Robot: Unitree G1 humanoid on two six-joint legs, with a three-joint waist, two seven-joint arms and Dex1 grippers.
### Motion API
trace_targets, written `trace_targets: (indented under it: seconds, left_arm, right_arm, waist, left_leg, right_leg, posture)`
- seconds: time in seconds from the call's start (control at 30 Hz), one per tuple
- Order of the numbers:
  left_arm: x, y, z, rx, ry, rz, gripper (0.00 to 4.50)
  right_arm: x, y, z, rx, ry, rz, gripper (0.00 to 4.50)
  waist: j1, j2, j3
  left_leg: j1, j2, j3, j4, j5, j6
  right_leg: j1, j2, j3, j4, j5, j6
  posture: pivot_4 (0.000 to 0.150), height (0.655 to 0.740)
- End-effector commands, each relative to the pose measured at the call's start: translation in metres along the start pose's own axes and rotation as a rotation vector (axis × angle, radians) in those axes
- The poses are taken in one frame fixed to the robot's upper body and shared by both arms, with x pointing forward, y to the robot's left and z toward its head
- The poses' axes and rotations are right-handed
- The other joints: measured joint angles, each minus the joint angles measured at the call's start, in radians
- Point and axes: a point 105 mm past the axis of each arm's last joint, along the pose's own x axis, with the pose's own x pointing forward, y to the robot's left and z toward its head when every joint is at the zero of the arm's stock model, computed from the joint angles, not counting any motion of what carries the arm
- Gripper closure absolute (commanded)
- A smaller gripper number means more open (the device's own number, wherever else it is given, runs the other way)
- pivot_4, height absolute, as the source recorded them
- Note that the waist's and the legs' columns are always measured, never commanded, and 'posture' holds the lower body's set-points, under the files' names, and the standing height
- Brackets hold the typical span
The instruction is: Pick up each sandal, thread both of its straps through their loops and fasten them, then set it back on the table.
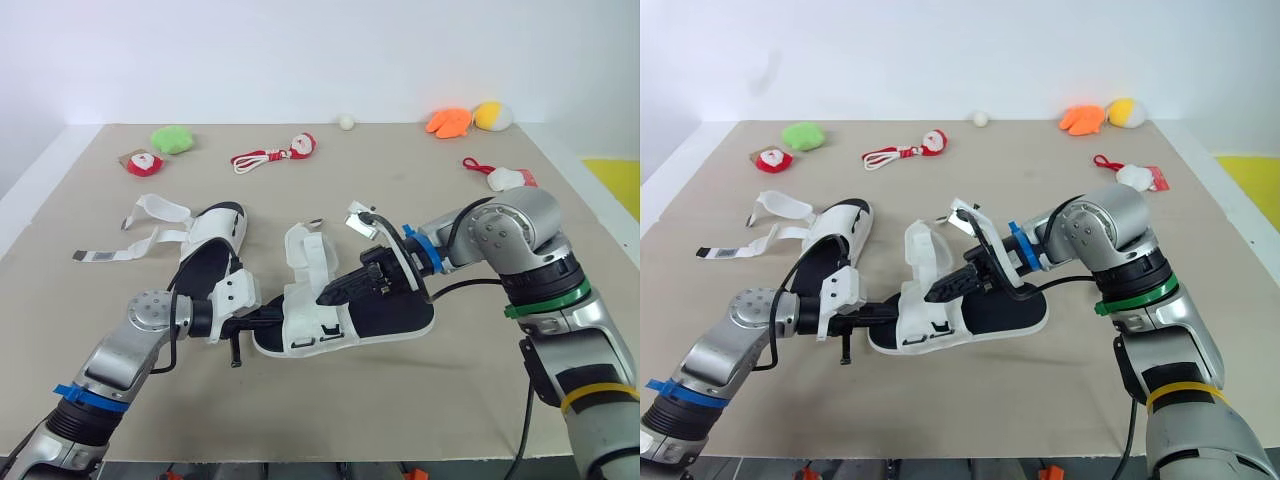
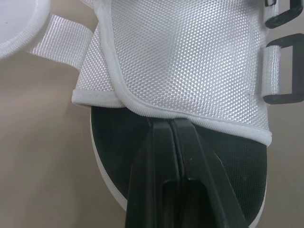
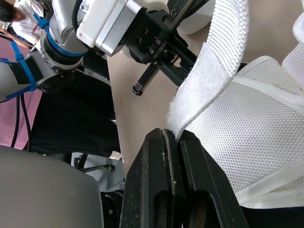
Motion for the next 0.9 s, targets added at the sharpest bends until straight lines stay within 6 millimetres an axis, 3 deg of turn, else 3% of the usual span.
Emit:
trace_targets:
  seconds: [0.03, 0.9]
  left_arm:
    - [0.008, -0.013, -0.029, -0.087, 0.092, -0.039, 4.5]
    - [0.01, -0.014, -0.028, -0.09, 0.086, -0.039, 4.5]
  right_arm:
    - [0.001, 0.006, -0.002, -0.03, 0.01, 0.011, 4.48]
    - [-0.002, 0.017, 0.007, -0.047, -0.029, 0.078, 4.48]
  waist:
    - [0.0, 0.0, 0.0]
    - [0.0, 0.0, 0.0]
  left_leg:
    - [0.0, 0.0, 0.0, 0.0, 0.0, 0.0]
    - [0.0, 0.0, 0.0, 0.0, 0.0, 0.0]
  right_leg:
    - [0.0, 0.0, 0.0, 0.0, 0.0, 0.0]
    - [0.0, 0.0, 0.0, 0.0, 0.0, 0.0]
  posture:
    - [0.15, 0.74]
    - [0.15, 0.74]
